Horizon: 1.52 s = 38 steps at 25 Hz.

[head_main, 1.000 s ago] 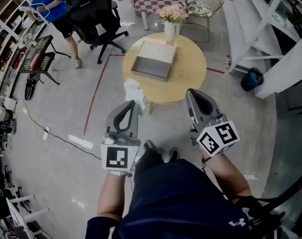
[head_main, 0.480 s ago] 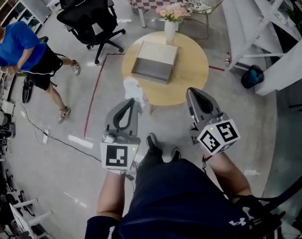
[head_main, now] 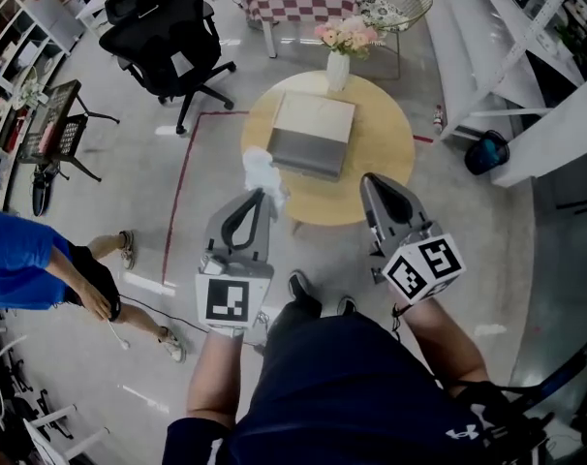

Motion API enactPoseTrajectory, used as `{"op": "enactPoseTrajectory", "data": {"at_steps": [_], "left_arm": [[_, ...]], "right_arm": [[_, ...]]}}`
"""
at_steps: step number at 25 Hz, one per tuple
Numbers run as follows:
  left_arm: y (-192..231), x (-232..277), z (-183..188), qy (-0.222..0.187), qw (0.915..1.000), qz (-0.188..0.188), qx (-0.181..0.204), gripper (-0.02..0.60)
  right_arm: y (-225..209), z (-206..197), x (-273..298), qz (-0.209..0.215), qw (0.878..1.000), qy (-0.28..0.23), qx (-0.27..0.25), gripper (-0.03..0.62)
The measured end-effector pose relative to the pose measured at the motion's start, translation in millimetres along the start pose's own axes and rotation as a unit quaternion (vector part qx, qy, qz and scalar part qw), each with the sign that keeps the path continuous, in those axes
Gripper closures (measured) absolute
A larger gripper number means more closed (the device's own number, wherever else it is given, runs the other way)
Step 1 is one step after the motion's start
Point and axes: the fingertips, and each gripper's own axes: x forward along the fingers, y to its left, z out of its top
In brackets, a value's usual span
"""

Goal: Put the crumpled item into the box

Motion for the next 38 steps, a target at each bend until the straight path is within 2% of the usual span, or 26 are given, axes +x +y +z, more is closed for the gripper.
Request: {"op": "enactPoseTrajectory", "data": {"at_steps": [10, 18, 25, 38], "left_arm": [[58, 18, -28, -0.004, 0.9994, -0.027, -0.02, 0.563], [80, 25, -43, -0.002, 0.9987, -0.044, -0.027, 0.563], [89, 39, -60, 0.018, 0.9979, -0.051, -0.035, 0.563], [93, 102, -63, 0.046, 0.996, -0.066, 0.038, 0.563]], "right_arm": [[17, -14, 53, -0.025, 0.999, 0.019, -0.01, 0.589], [24, -24, 73, -0.043, 0.999, 0.033, -0.009, 0.589], [19, -32, 93, -0.044, 0.998, 0.046, -0.003, 0.589], [-31, -33, 138, -0.034, 0.998, 0.038, 0.034, 0.589]]}}
